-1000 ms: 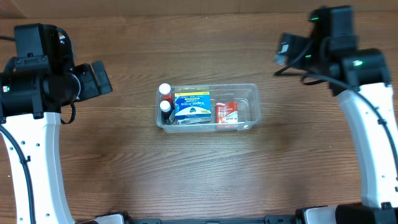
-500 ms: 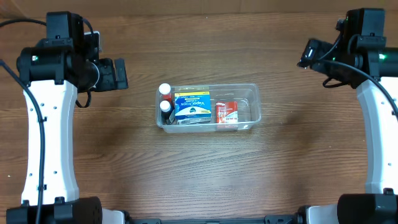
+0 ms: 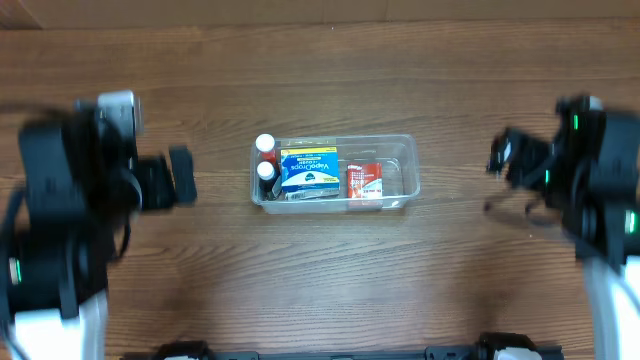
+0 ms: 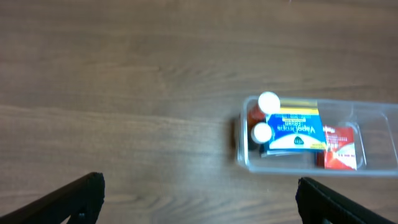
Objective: Pack container
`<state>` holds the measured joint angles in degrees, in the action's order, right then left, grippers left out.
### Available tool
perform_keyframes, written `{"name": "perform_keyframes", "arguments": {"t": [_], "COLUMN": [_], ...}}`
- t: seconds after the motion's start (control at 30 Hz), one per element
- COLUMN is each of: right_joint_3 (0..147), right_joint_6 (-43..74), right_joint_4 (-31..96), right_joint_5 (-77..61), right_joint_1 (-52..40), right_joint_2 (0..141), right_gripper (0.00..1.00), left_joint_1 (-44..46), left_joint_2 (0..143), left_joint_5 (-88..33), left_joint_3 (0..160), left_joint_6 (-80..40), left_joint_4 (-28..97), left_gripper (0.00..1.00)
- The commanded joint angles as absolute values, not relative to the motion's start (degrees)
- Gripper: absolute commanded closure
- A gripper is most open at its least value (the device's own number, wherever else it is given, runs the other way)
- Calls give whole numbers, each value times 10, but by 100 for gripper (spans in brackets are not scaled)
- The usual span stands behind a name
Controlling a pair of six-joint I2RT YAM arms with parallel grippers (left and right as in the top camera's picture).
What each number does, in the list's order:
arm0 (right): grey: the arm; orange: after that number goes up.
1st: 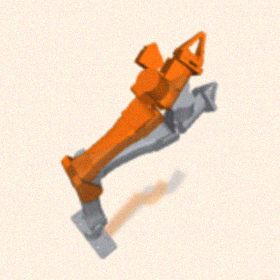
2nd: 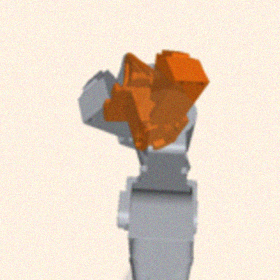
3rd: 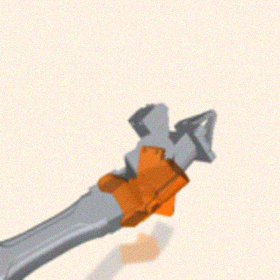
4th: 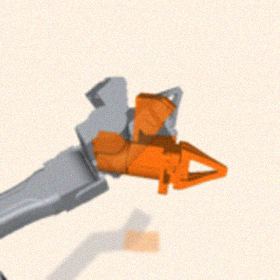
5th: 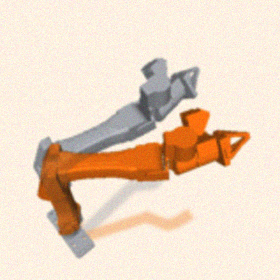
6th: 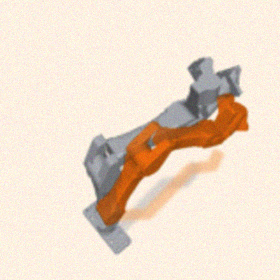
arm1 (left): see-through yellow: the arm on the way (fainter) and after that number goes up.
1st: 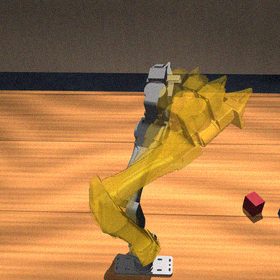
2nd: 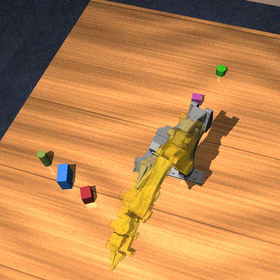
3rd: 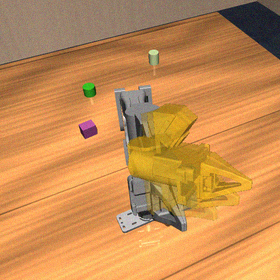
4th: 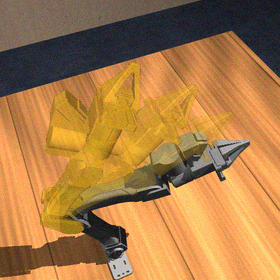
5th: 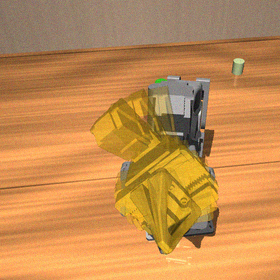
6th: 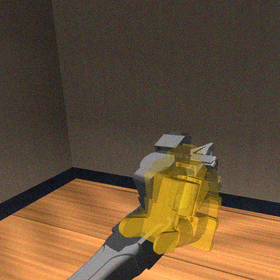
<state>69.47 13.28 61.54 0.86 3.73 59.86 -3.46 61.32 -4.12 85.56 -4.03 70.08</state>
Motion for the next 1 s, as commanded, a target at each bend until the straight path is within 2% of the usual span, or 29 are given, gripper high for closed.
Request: {"name": "perform_keyframes", "arguments": {"t": [0.0, 0.13, 0.23, 0.97], "right_joint_3": [576, 512, 509, 509], "right_joint_6": [137, 152, 152, 150], "right_joint_4": [613, 613, 616, 624], "right_joint_5": [14, 14, 14, 12], "right_joint_1": [38, 38, 38, 34], "right_joint_2": [498, 408, 395, 375], "right_gripper": [0, 0, 0, 0], "left_joint_1": [-36, -36, -36, -36], "left_joint_2": [475, 361, 331, 335], "left_joint_5": [-45, -41, -44, -44], "left_joint_3": [703, 601, 559, 533], "left_joint_6": [-30, -32, -32, -36], "left_joint_4": [659, 626, 599, 646], "left_gripper": [0, 0, 0, 0]}}
